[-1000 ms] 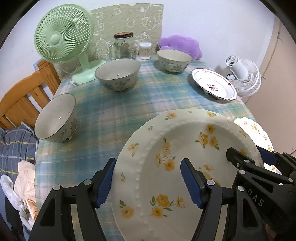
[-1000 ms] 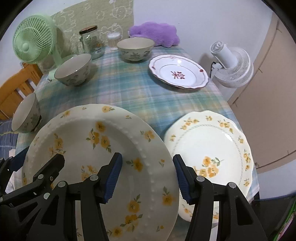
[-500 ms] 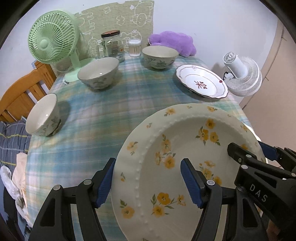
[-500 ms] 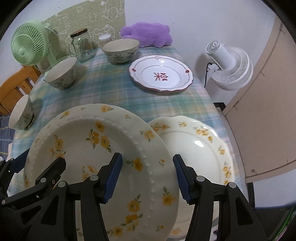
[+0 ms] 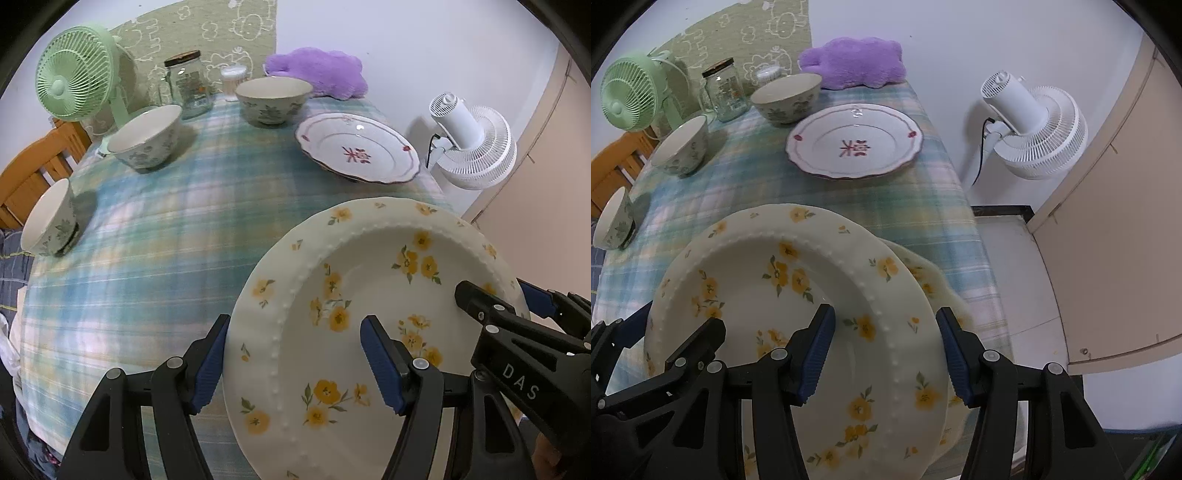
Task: Organize plates and bowls
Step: 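Lower the beaded-rim plate onto the scalloped plate with both grippers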
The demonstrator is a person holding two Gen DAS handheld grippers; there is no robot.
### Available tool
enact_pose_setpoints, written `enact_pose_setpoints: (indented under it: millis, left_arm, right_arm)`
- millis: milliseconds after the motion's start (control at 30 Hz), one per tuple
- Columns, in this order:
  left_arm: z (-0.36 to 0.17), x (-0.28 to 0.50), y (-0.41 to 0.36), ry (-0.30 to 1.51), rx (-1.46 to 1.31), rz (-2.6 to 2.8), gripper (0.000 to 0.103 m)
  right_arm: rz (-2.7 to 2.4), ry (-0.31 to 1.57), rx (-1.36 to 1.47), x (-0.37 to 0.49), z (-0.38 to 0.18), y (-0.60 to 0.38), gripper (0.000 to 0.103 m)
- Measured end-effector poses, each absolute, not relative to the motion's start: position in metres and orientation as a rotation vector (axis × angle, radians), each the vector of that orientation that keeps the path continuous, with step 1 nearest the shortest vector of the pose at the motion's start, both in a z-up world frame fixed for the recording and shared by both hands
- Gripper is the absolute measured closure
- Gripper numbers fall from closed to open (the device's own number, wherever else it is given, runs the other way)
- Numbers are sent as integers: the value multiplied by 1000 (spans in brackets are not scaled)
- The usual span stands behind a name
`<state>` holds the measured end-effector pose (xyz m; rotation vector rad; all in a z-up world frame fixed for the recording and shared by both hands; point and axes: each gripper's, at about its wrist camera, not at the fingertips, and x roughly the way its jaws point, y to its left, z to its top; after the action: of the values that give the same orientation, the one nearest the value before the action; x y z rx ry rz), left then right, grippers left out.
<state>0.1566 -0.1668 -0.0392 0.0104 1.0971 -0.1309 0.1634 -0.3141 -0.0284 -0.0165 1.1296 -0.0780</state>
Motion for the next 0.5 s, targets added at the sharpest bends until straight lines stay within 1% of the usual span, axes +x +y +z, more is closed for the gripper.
enact_pose_setpoints:
  millis: [500]
  left_arm:
    - [-68, 158, -216, 1153, -45, -132, 33]
  right_arm:
    - [-99, 1165, -38, 161, -47, -366, 44]
